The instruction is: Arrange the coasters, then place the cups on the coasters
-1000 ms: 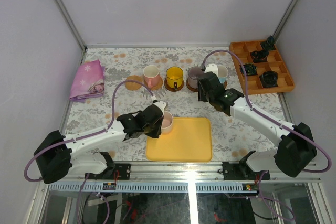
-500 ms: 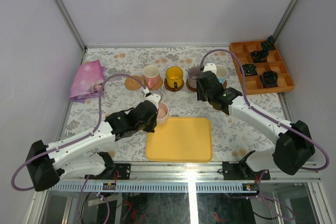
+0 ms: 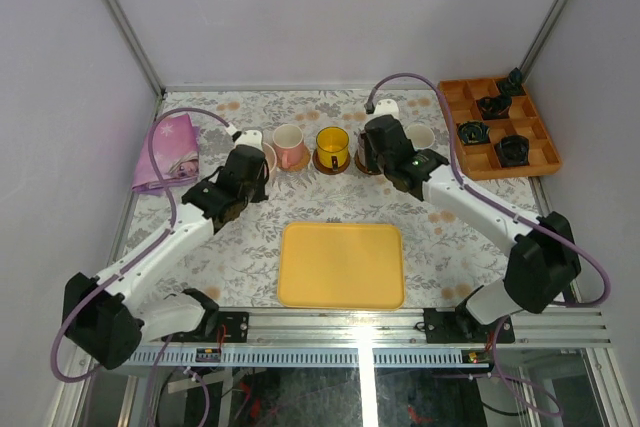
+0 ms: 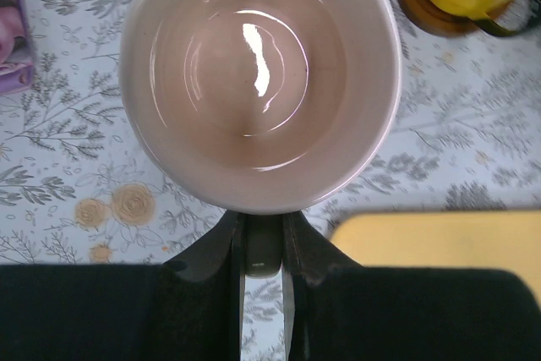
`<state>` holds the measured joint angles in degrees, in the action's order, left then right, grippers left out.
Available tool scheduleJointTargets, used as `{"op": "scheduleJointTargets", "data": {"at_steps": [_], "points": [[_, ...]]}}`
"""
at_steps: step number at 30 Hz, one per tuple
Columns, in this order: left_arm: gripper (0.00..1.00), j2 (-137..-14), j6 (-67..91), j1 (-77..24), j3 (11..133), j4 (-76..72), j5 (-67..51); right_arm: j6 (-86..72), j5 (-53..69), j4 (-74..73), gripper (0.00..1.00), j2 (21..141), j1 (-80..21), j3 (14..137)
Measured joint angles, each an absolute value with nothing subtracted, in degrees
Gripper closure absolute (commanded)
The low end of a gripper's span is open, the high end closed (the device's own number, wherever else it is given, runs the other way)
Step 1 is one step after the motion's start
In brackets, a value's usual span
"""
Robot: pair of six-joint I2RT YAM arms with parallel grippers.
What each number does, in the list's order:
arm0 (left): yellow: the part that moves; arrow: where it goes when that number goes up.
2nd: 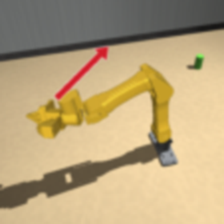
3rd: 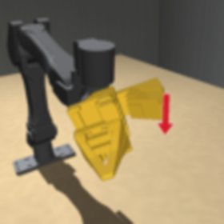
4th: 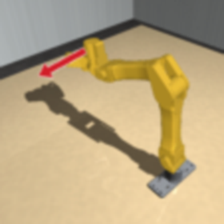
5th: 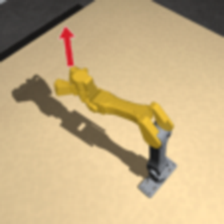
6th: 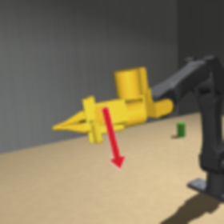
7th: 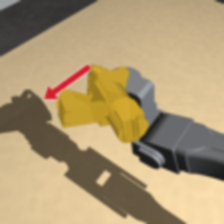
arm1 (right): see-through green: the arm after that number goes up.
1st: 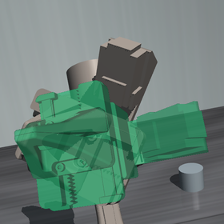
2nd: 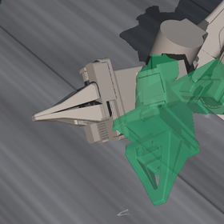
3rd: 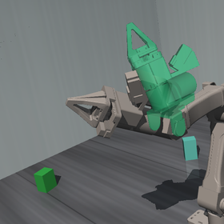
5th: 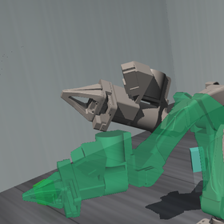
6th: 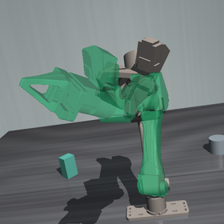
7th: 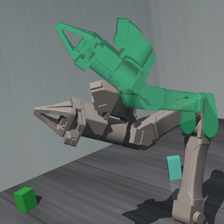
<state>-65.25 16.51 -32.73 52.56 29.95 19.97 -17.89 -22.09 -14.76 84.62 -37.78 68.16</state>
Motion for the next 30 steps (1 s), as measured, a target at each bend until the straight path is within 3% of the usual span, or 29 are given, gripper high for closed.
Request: {"op": "scheduleJointTargets", "data": {"at_steps": [17,30], "points": [[1.00,-83.11,15.11,-13.56,55.59,13.89,12.67,-15.94,-13.78,-11.90,1.00,101.03,-37.76,74.08],[1.00,-89.49,15.07,-11.11,59.24,8.73,8.60,-15.97,-12.27,-9.28,1.00,108.60,-37.74,77.80]]}}
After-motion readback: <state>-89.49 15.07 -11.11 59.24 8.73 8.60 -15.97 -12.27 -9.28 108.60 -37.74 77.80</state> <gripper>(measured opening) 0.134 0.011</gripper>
